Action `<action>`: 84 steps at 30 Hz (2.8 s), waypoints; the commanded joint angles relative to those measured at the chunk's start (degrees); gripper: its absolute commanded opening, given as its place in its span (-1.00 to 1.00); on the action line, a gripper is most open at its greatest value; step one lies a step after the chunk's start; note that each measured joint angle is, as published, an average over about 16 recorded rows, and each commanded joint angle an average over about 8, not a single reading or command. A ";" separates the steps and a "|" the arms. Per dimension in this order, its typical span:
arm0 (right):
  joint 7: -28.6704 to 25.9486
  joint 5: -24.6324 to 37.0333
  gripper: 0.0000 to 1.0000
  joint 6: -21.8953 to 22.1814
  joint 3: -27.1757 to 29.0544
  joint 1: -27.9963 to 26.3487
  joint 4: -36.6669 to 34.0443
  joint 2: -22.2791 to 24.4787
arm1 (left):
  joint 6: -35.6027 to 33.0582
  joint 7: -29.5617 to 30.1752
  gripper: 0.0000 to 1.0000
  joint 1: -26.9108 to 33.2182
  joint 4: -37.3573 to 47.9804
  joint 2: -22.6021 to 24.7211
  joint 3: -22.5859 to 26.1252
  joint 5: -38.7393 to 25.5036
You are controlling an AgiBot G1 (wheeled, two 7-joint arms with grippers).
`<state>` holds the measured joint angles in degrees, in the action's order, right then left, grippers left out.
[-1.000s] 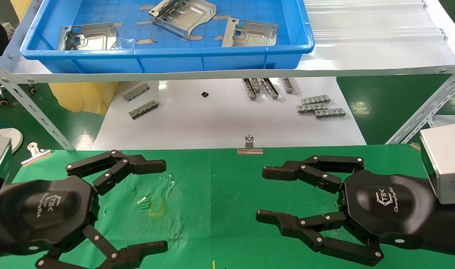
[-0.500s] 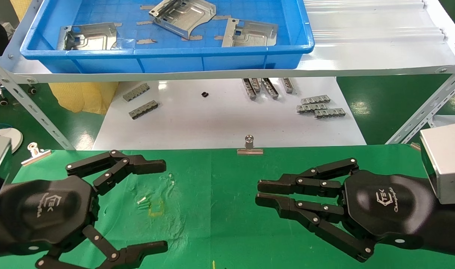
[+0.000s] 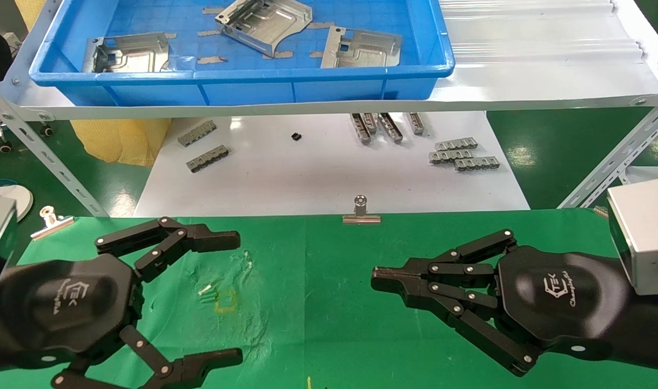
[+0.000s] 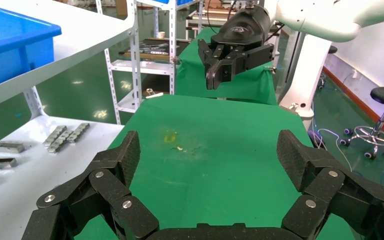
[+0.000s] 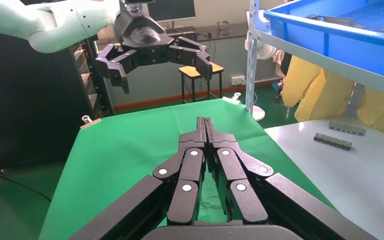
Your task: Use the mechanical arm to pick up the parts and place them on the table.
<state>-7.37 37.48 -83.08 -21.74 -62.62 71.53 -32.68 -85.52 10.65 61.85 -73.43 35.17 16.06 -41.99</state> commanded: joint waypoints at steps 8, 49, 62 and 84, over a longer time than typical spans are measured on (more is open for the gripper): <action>0.00 0.00 -1.00 0.00 0.00 0.00 0.00 0.00 | 0.99 -0.61 1.00 3.85 0.34 2.06 0.21 -1.29; 0.01 -0.01 1.00 0.00 -0.01 0.00 0.00 0.00 | 42.12 -8.68 -1.00 54.66 72.38 41.12 14.79 -35.69; 0.01 -0.01 1.00 0.00 -0.01 0.00 0.00 0.00 | 43.89 -8.11 -1.00 53.73 72.64 41.09 14.01 -34.51; 0.01 -0.01 1.00 0.00 -0.02 -0.01 0.00 0.00 | 42.70 -10.51 -1.00 54.04 70.27 39.33 10.90 -29.97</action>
<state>-7.36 37.47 -83.08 -21.75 -62.62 71.52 -32.68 -44.54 -0.38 115.68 -3.25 74.15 27.05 -72.04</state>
